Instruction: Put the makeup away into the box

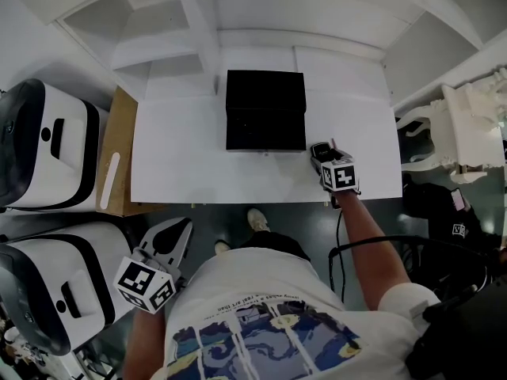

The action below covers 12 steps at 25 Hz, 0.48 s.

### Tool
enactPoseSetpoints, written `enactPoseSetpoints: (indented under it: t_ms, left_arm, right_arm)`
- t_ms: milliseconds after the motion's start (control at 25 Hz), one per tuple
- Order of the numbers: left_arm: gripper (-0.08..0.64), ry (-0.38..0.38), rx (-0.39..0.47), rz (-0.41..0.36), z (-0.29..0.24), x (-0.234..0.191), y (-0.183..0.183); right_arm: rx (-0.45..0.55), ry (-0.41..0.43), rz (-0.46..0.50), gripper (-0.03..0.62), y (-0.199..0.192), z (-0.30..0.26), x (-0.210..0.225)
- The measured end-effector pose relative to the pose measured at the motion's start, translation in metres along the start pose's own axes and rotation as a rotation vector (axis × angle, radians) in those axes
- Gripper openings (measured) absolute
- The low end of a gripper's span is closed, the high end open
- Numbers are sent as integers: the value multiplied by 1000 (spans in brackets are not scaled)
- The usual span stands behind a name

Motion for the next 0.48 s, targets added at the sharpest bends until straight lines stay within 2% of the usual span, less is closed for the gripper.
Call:
enactPoseSetpoints:
  t_ms: [480]
  left_arm:
    - [14, -22, 2, -1, -3, 0, -2]
  right_arm:
    - [47, -10, 27, 324, 14, 25, 2]
Point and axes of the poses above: the fingertips, and each gripper's own axes: z backward along the fingers, x to its right, y out of its top, the point moved 5 cm from there along z, backward along the fingers, and after that the axes turned 8 degrees about x, right-handed, at the moved point
